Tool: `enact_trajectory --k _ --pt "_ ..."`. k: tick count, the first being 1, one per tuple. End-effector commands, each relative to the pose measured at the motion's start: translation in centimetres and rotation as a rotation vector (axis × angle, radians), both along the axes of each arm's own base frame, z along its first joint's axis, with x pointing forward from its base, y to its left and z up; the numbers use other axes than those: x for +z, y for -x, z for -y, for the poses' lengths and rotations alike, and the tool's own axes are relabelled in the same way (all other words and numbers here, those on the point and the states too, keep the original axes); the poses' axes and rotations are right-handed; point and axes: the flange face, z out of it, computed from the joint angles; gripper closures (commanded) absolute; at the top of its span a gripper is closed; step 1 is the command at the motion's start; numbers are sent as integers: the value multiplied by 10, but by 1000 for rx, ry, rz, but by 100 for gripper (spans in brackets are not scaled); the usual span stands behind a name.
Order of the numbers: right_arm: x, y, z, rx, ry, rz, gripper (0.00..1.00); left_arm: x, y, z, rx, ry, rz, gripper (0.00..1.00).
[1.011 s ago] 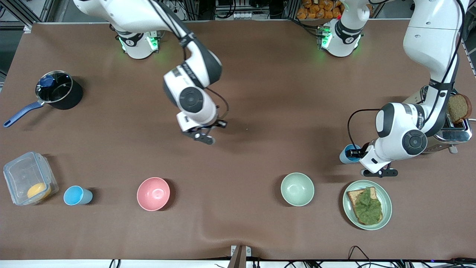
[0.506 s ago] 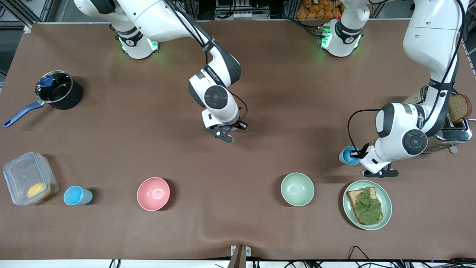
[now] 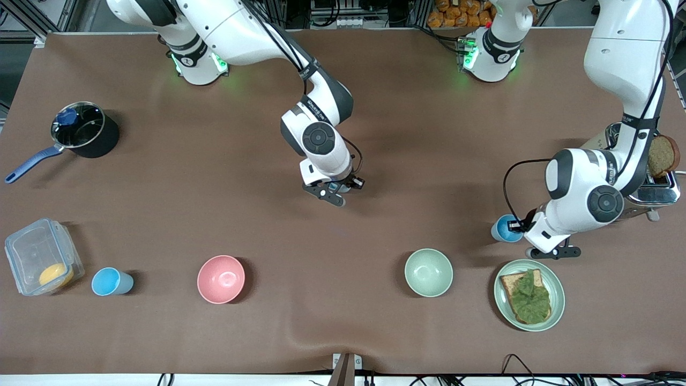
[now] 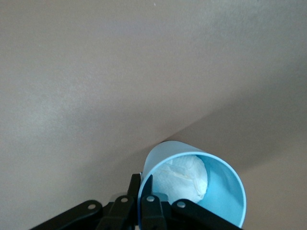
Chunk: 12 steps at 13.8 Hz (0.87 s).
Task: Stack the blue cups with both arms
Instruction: 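Carry the tissue cup to the table center with the right gripper and release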
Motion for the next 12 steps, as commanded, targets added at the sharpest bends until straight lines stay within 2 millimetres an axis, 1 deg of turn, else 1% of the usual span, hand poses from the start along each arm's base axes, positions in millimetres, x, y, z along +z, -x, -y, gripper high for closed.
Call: enact_trajectory --k 1,2,3,4,5,6,7,8,10,11,12 --pt "1 -3 -5 18 21 32 100 23 -6 1 69 54 33 100" --pt "0 -3 -4 20 23 30 98 27 -8 3 81 71 40 100" --pt "1 -3 -4 20 23 28 71 29 -9 1 94 81 44 100" --pt "4 -2 -5 20 22 29 12 31 -11 0 115 101 46 100" --pt "13 -3 -4 23 20 36 8 35 -14 -4 153 135 53 100" --pt "22 -8 0 15 21 30 7 41 -13 -3 164 152 59 100" --pt "35 -10 2 18 29 18 2 50 -12 3 160 158 70 100" --pt "49 -11 -1 28 45 -3 0 60 -8 18 142 167 75 100" --pt "74 -15 -2 45 76 -45 0 80 2 48 138 184 83 100" --pt "90 -27 10 40 98 -63 0 89 7 65 136 193 85 100" --pt "111 -35 21 50 108 -79 0 94 13 80 145 201 81 100"
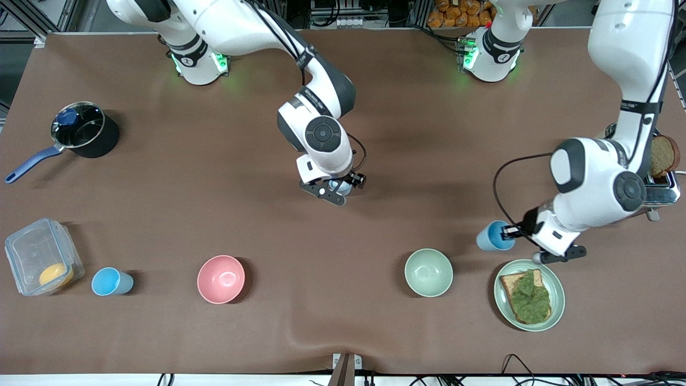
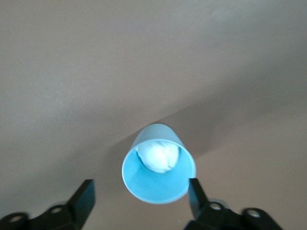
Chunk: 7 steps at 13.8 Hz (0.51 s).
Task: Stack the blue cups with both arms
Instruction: 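Carry the tissue cup to the table center with the right gripper and release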
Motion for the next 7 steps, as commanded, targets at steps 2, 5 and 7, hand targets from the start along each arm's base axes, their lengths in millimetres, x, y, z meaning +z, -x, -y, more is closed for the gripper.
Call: enact_trajectory --k 2,5,7 --pt "78 -39 60 90 7 -16 0 32 28 58 57 37 -16 100" --pt "111 -75 143 189 0 -46 0 43 47 134 101 29 -33 100" --pt "134 -94 206 259 6 -52 0 46 68 194 110 11 -41 100"
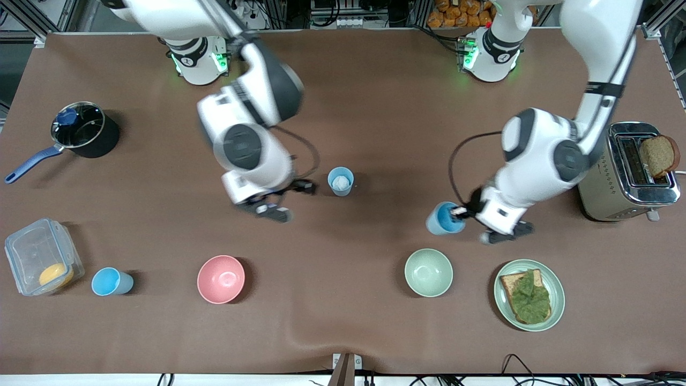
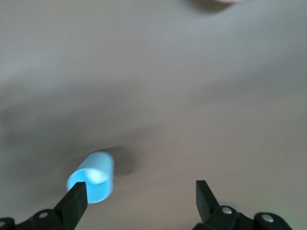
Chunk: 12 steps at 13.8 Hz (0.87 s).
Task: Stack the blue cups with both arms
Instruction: 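Carry the blue cup over the center cup while the right gripper withdraws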
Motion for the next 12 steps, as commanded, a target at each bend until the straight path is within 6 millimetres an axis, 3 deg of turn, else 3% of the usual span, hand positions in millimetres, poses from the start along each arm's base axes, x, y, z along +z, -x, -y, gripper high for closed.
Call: enact_trajectory --k 1,3,6,8,12 --pt "30 -17 77 95 -6 -12 0 10 33 76 19 -32 -3 100" --pt "48 -30 144 161 -37 -17 0 14 57 128 47 -48 -3 100" --pt "70 -33 212 236 -23 18 0 10 89 192 70 -62 -6 100" --pt "85 -24 226 293 -6 39 0 5 116 224 99 -83 -10 100" --pt "72 17 271 385 -4 126 0 -22 135 244 81 -136 -9 100"
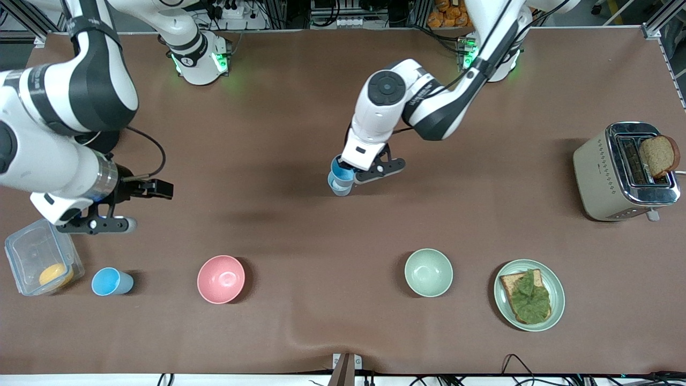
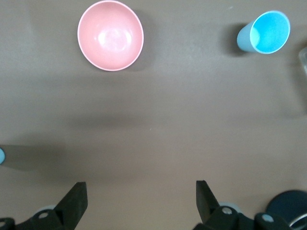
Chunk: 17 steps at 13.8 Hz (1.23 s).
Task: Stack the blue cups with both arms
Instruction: 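Carry the blue cup over the center cup while the right gripper withdraws, then lower the blue cup into the center cup and open the left gripper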
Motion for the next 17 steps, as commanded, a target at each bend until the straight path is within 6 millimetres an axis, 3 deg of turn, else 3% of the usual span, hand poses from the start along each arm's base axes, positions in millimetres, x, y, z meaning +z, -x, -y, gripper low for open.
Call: enact_trajectory --k 1,3,6,8,10,11,12,15,17 --pt "-9 45 42 124 -13 80 0 -10 -4 6 13 -26 13 100" --pt "-4 58 63 146 -17 113 0 -15 5 14 -4 -33 12 100" --pt "35 85 67 130 -4 95 0 -24 6 16 -8 -40 3 100" --pt "60 82 67 135 -11 136 0 -31 10 20 -7 -45 -7 100" --pt "99 78 75 123 -2 180 0 -34 8 22 -12 -52 1 100" --pt "116 81 79 115 8 164 0 -30 3 23 -11 -42 11 48" --pt "119 82 83 112 11 148 0 -23 -3 25 -17 -33 28 0" --pt "116 85 82 100 -8 133 0 3 -15 27 -7 -5 71 0" --pt "115 82 80 100 -15 144 0 29 -36 18 -17 -21 151 0"
